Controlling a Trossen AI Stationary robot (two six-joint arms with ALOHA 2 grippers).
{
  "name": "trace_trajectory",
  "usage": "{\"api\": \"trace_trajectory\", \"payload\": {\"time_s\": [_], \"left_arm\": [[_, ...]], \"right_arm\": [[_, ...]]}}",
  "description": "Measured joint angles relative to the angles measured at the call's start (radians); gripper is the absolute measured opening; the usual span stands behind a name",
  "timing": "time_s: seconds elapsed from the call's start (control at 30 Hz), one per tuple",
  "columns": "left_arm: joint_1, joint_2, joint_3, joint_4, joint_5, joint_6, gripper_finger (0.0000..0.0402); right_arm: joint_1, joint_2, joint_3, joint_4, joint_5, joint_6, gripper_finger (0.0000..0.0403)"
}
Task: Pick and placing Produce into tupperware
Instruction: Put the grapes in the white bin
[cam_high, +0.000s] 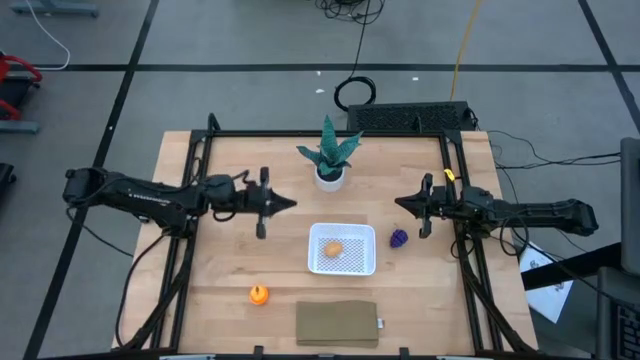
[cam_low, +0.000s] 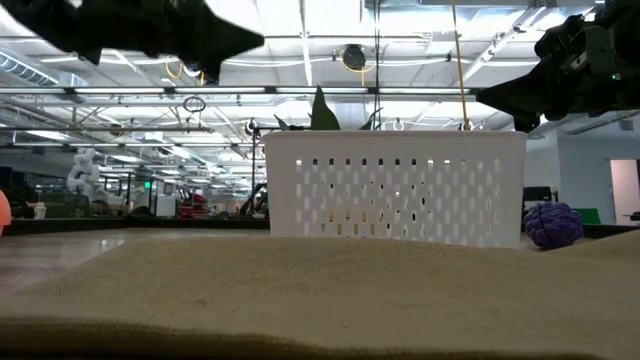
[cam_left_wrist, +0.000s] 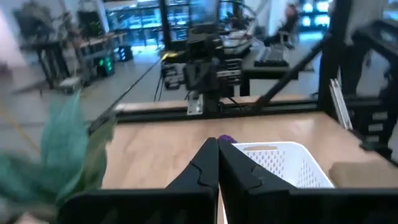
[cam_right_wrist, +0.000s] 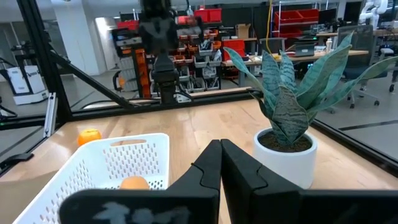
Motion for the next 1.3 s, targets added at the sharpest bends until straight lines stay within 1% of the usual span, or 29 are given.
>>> {"api": "trace_trajectory", "payload": {"time_s": [0.07,0.13,0.23,0.33,0.47,0.57,0.63,0.7,0.8,0.97,1.03,1.1,1.13,1.3], "left_arm": [[0.020,0.000,-0.031,0.003,0.004,-0.045,0.0000],[0.022,0.000,-0.054,0.001,0.000,-0.045,0.0000],[-0.022,-0.040,-0.065,0.030,-0.021,0.028,0.0000],[-0.085,-0.118,-0.065,0.017,-0.108,0.108,0.0000],[-0.164,-0.271,-0.065,-0.120,-0.276,0.197,0.0000],[-0.197,-0.384,-0.064,-0.285,-0.391,0.180,0.0000],[-0.210,-0.444,-0.064,-0.400,-0.425,0.152,0.0000],[-0.226,-0.496,-0.069,-0.478,-0.431,0.129,0.0000],[-0.245,-0.545,-0.115,-0.445,-0.441,0.114,0.0000],[-0.258,-0.565,-0.192,-0.403,-0.454,0.110,0.0000],[-0.260,-0.566,-0.227,-0.316,-0.451,0.132,0.0000],[-0.260,-0.566,-0.262,-0.216,-0.425,0.163,0.0000],[-0.260,-0.566,-0.276,-0.193,-0.413,0.171,0.0000],[-0.260,-0.565,-0.318,-0.182,-0.406,0.152,0.0000]], "right_arm": [[0.000,0.000,0.000,0.000,0.000,-0.003,0.0000],[0.000,0.000,0.000,0.000,0.000,-0.005,0.0000],[0.000,0.000,0.000,0.000,0.000,-0.005,0.0000],[0.000,0.000,0.000,0.000,0.000,-0.004,0.0000],[0.000,0.000,0.000,0.000,0.000,0.003,0.0000],[0.000,0.000,0.000,-0.001,0.000,0.003,0.0000],[0.000,0.000,0.000,-0.001,0.000,0.003,0.0000],[0.000,0.000,0.000,-0.001,0.000,0.003,0.0000],[0.000,0.000,0.000,-0.002,0.000,0.003,0.0000],[0.000,0.002,0.000,-0.002,0.000,0.003,0.0000],[0.000,0.002,0.000,-0.002,0.000,0.003,0.0000],[0.000,0.002,0.000,-0.002,0.000,-0.001,0.0000],[0.000,0.002,0.000,-0.002,0.000,-0.002,0.0000],[0.000,0.002,0.000,-0.002,-0.001,-0.005,0.0000]]}}
